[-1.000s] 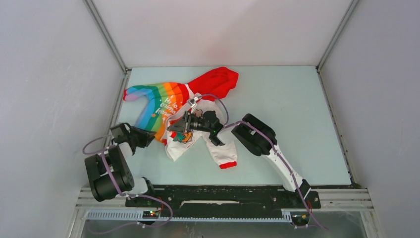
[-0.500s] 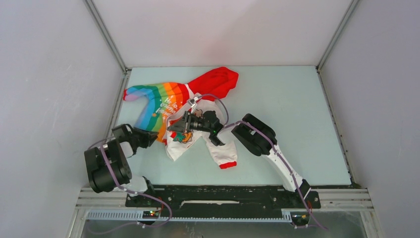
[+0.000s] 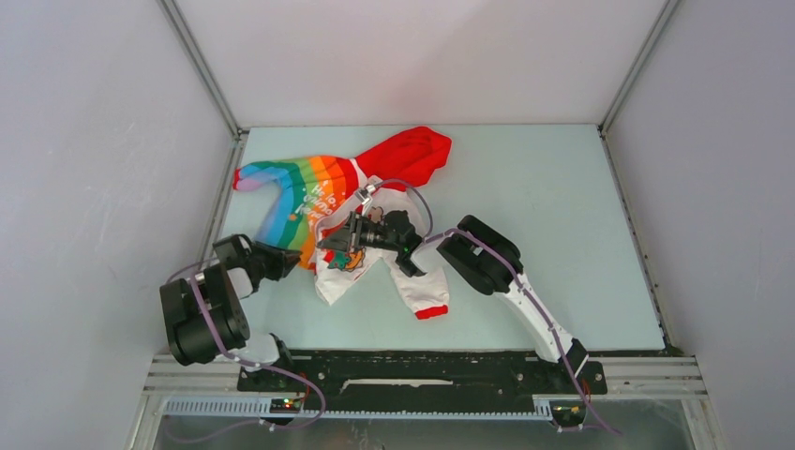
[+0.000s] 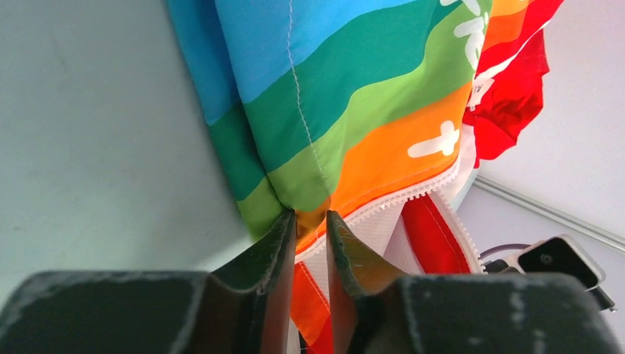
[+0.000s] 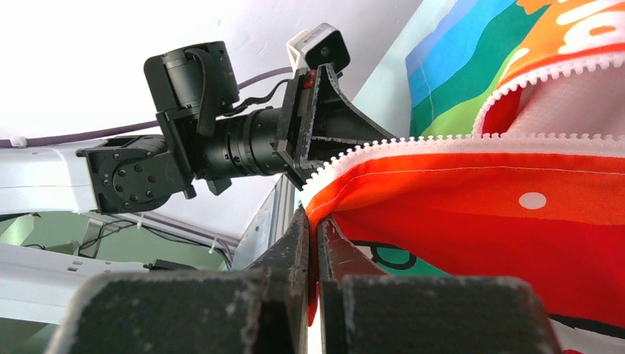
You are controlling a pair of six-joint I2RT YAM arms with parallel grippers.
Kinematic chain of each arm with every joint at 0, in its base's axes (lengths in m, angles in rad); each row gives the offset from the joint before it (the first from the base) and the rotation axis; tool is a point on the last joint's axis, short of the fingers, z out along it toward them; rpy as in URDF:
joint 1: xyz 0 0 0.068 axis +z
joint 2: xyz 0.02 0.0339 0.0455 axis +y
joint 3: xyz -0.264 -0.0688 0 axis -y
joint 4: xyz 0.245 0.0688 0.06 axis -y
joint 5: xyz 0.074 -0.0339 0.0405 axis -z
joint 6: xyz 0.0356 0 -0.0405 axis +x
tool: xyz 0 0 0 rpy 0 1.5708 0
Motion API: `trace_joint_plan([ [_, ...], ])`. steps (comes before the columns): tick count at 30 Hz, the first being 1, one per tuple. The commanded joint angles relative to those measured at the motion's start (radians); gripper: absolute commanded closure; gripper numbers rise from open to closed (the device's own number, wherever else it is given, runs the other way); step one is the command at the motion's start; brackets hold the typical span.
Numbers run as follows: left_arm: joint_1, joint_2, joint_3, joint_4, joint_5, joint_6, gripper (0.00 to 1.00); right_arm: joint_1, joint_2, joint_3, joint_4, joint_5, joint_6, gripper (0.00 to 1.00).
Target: Zip up the jacket
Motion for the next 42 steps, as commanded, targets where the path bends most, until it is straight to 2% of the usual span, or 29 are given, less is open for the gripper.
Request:
trace_joint_plan([
  [1,-0.016,0.003,0.025,0.004,0.024,0.031,0.81,-0.003,0.020,0.010,0.034,0.012,0.007,1.00],
  [7,-0.016,-0.033,0.021,0.069,0.101,0.015,0.99,0.003,0.007,0.008,0.010,0.023,0.043,1.00],
  [12,-0.016,-0.157,-0.007,0.120,0.162,-0.008,1.00,-0.003,0.023,-0.010,0.109,0.029,0.137,1.00],
  [17,-0.016,-0.213,-0.052,0.255,0.231,-0.073,1.00,0.008,0.037,-0.012,0.174,0.053,0.224,1.00],
  [25,-0.016,-0.229,-0.092,0.372,0.274,-0.124,1.00,0.012,0.073,-0.013,0.288,0.102,0.389,1.00],
  [29,-0.016,-0.221,-0.117,0.406,0.275,-0.149,1.00,0.009,0.062,-0.047,0.315,0.127,0.403,1.00],
  [34,-0.017,-0.217,-0.145,0.286,0.161,-0.122,1.00,-0.020,0.028,-0.138,0.323,0.154,0.378,1.00],
  [42,-0.017,-0.230,-0.165,0.164,-0.040,-0.106,0.89,-0.033,0.025,-0.150,0.320,0.146,0.353,1.00],
])
